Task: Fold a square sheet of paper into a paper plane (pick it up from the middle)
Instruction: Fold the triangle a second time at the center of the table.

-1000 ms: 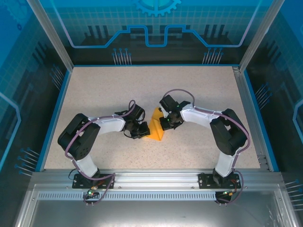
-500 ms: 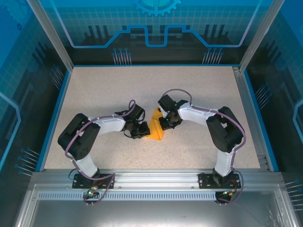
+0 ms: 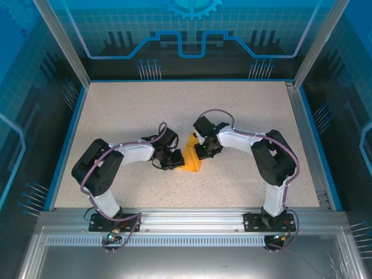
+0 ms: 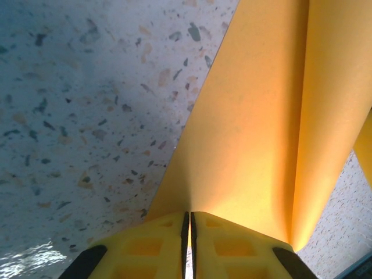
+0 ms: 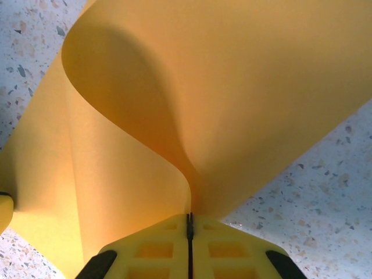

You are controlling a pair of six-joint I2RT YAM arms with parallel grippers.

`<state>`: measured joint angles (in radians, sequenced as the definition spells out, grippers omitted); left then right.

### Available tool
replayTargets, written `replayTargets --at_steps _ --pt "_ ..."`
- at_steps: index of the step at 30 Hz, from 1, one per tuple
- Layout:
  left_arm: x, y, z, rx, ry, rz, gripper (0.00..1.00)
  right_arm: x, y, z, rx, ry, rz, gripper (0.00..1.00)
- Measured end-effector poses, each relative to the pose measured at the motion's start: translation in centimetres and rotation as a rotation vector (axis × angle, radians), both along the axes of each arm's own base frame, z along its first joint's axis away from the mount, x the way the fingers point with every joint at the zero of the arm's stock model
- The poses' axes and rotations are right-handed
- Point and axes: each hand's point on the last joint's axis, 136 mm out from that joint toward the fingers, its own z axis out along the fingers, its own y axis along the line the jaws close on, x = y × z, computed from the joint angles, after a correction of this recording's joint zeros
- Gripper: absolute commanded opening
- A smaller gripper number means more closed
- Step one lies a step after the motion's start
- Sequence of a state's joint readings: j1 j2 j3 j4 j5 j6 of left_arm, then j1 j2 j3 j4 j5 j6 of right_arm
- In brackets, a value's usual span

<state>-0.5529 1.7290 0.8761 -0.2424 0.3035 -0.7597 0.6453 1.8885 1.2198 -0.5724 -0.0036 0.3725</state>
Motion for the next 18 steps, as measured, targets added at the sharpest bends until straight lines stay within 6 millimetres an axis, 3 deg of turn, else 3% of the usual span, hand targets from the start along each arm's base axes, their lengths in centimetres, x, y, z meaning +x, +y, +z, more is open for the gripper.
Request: replayTargets --at_steps 18 --pt "-0.04 -0.05 -0.02 0.000 0.007 -0.002 0.14 -0.07 0.03 -0.65 -0.011 0.013 0.002 0.08"
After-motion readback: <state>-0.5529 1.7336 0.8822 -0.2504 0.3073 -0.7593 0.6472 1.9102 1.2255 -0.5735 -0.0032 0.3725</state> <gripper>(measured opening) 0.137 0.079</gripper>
